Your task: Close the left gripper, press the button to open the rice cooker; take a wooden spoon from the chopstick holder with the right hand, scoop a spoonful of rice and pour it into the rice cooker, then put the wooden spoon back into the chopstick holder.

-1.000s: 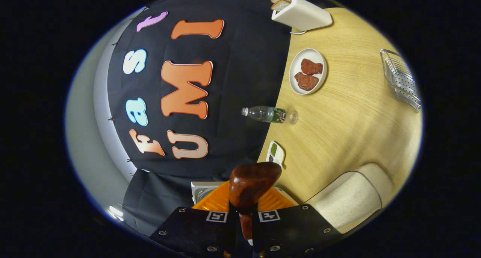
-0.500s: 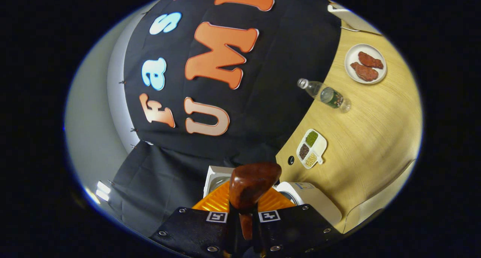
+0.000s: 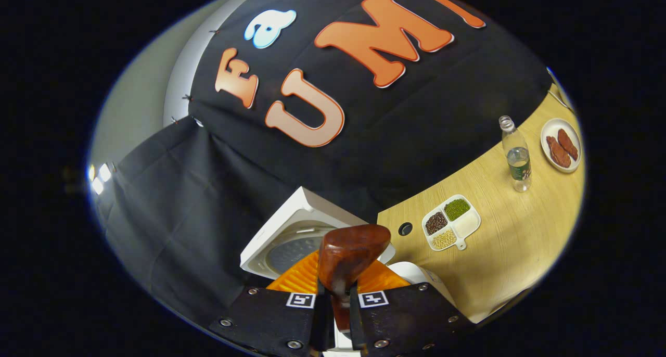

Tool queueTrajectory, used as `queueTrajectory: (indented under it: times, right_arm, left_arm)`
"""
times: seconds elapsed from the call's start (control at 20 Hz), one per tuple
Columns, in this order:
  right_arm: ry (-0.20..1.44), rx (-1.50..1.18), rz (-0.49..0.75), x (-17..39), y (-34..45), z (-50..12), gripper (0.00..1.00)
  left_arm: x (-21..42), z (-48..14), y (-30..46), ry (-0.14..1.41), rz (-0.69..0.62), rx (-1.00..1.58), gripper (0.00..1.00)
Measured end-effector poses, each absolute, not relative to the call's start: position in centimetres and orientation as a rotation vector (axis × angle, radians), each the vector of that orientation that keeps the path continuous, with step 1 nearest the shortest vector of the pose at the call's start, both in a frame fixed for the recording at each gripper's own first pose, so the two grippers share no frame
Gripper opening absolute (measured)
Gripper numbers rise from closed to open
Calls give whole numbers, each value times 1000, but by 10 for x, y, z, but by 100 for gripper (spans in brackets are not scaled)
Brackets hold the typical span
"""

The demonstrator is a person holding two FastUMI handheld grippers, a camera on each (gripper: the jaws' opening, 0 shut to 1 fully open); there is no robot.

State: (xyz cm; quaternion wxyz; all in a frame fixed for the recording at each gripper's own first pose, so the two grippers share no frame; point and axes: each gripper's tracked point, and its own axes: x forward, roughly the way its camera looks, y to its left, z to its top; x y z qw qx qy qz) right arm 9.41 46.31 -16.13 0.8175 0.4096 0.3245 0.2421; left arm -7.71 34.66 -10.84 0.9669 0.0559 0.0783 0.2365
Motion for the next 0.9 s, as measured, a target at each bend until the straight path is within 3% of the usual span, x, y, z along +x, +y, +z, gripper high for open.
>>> queueTrajectory:
  times: [0.75,0.8,0.9]
  right_arm:
    - [463,329,694,92,513,-149,16]
    - [446,311,709,93,514,-148,11]
    - [417,273,741,93,517,-145,16]
  left_arm:
    - [-83,-113,358,176,543,136,100]
    - [-82,-112,357,175,544,141,99]
    - [-77,-110,354,173,546,146,99]
